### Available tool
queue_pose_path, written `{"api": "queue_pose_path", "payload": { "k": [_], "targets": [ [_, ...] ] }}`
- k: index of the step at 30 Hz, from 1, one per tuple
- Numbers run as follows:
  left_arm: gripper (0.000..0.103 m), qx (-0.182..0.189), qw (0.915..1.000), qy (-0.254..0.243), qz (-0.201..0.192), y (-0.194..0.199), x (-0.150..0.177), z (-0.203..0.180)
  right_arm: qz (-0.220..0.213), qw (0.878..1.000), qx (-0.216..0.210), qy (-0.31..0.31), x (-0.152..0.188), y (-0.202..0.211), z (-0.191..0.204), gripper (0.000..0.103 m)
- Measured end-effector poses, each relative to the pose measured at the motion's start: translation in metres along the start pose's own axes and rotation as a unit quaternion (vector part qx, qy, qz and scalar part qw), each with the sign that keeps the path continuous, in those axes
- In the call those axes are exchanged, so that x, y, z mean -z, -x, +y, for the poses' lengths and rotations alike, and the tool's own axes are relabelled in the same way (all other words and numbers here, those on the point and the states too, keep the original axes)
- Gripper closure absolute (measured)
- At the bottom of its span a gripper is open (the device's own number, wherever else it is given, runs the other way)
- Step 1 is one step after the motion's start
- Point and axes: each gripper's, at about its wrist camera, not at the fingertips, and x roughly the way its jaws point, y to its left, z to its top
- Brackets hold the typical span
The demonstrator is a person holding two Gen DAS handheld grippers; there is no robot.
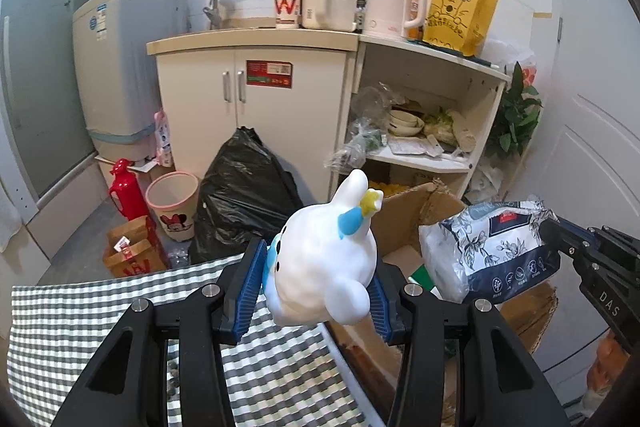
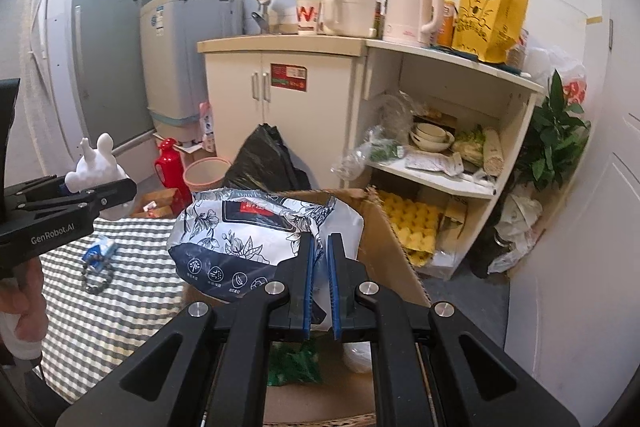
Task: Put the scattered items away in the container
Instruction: 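Carry the rabbit figurine and tissue pack over the cardboard box with both grippers, then open both grippers to drop the figurine and tissue pack into the box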
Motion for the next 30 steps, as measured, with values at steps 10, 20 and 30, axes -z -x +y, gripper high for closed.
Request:
{"api": "queue_pose_path", "payload": {
  "k": [10, 20, 30],
  "targets": [
    [0.055, 0.021, 0.9995, -0.017, 0.013, -0.025, -0.002, -0.026, 0.022, 1.000, 0.014, -0.012, 0.011, -0.013, -0.021, 0.096],
    [0.055, 0.028, 0.9990, -0.026, 0.025, -0.045, -0.004, -0.041, 0.049, 0.999, 0.010, -0.009, 0.017, -0.036, -0.025, 0.096],
    [0.055, 0.035, 0.9981, -0.035, 0.035, -0.065, -0.006, -0.054, 0.045, 0.999, 0.013, -0.008, 0.019, -0.046, -0.028, 0.056]
  ]
}}
